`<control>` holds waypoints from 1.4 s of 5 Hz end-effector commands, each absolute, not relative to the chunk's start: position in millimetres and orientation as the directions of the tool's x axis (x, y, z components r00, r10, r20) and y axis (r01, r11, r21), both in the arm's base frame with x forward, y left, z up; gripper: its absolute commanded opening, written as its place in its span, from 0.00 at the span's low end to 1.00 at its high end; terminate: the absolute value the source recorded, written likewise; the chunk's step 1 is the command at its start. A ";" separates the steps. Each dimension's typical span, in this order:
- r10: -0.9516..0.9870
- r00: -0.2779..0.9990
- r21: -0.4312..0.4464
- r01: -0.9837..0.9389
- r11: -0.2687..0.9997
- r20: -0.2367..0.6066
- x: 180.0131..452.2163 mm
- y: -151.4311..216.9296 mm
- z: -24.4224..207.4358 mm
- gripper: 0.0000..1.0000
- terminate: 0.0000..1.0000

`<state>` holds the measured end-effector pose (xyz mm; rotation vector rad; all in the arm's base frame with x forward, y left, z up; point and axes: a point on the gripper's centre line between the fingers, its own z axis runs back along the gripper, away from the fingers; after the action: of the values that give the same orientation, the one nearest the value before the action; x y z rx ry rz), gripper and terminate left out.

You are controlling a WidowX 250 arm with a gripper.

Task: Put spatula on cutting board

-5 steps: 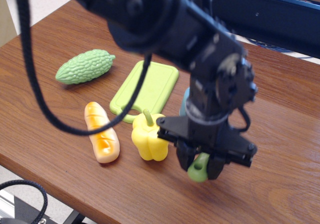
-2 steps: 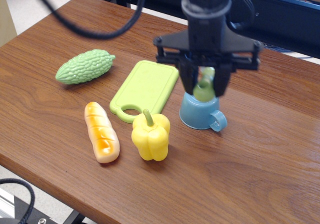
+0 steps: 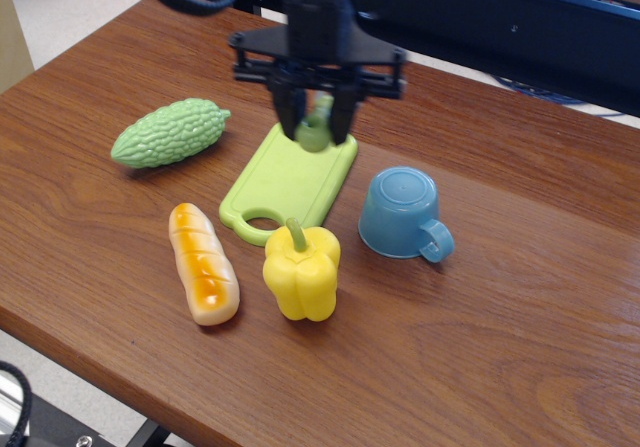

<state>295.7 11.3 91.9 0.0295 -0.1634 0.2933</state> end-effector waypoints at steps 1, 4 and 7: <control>0.288 0.930 0.029 -0.302 0.953 0.227 310.4 57.4 96.7 0.00 0.00; 0.192 0.958 0.094 -0.216 0.972 0.215 305.3 53.5 49.0 0.00 0.00; 0.272 0.945 0.130 -0.297 0.946 0.183 288.3 77.8 45.3 1.00 0.00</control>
<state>285.8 67.7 25.0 0.1488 -0.1104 0.2916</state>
